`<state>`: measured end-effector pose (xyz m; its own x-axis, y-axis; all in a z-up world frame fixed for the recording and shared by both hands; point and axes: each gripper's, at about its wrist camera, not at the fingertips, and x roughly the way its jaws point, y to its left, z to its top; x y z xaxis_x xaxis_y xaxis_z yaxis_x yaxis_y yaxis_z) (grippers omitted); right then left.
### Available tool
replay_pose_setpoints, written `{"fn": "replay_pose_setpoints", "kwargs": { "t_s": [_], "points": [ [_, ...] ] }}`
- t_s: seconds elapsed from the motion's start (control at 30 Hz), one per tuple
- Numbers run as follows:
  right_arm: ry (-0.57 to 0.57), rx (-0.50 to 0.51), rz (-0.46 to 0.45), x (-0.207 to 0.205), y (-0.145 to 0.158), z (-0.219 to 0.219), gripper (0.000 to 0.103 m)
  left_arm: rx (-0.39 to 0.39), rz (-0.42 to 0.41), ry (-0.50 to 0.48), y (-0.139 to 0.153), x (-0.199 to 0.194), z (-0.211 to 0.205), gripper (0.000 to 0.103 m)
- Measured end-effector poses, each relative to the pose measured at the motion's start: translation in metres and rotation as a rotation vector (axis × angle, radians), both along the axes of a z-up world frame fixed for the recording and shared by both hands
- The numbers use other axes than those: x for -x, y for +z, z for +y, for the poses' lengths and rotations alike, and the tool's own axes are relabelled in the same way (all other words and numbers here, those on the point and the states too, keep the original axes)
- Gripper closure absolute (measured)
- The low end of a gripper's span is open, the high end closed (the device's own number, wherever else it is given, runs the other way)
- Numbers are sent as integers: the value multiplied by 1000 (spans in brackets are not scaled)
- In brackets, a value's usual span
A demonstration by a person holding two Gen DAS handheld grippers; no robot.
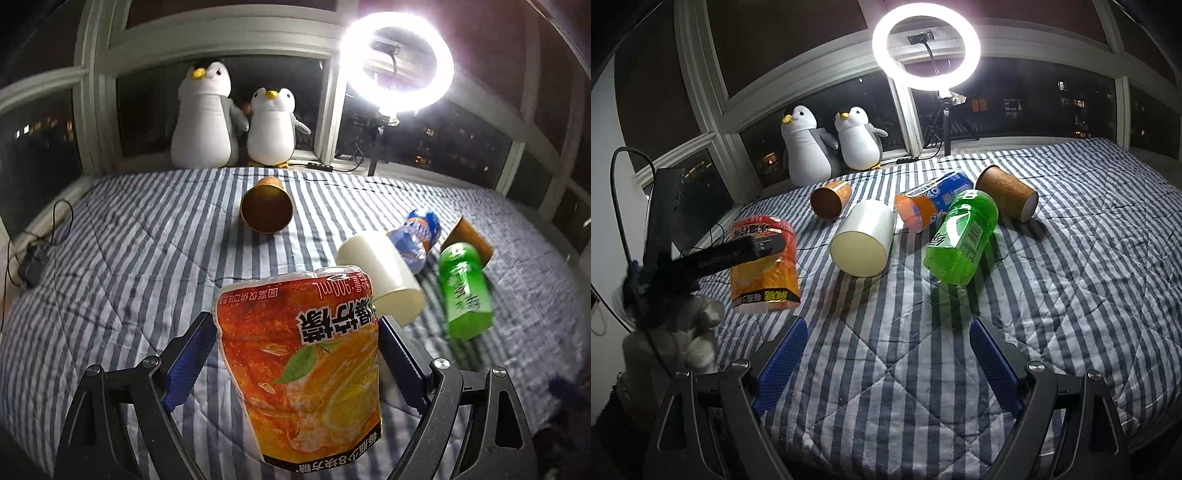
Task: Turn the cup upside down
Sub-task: 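Lift and rotate the juice cup with the left tool, lid turning upward, then set the juice cup on its base and open the left tool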
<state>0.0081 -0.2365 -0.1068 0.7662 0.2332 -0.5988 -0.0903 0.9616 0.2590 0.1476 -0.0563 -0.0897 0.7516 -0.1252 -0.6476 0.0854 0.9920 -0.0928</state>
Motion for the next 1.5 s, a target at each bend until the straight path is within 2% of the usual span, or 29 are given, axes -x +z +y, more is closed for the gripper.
{"fn": "replay_pose_setpoints", "kwargs": {
  "t_s": [0.17, 0.27, 0.47, 0.9, 1.27, 1.5],
  "points": [
    [7, 6, 4, 2, -1, 6, 16, -18, -19, -33, -17, 13, -4, 13],
    [5, 10, 0, 5, 1, 6, 16, -35, -56, -55, -18, 29, -5, 13],
    [-3, 6, -4, 7, 3, 5, 16, -58, -79, -92, -20, 58, -5, 13],
    [39, 18, 1, 9, 2, 26, 16, -42, -59, -168, -22, 85, -6, 13],
    [34, 18, -26, 19, 8, 26, 16, -22, -61, -162, -11, 103, 3, 7],
    [32, 53, -76, 32, 16, 36, 16, -32, -98, -82, 15, 132, 29, 6]
  ]
}}
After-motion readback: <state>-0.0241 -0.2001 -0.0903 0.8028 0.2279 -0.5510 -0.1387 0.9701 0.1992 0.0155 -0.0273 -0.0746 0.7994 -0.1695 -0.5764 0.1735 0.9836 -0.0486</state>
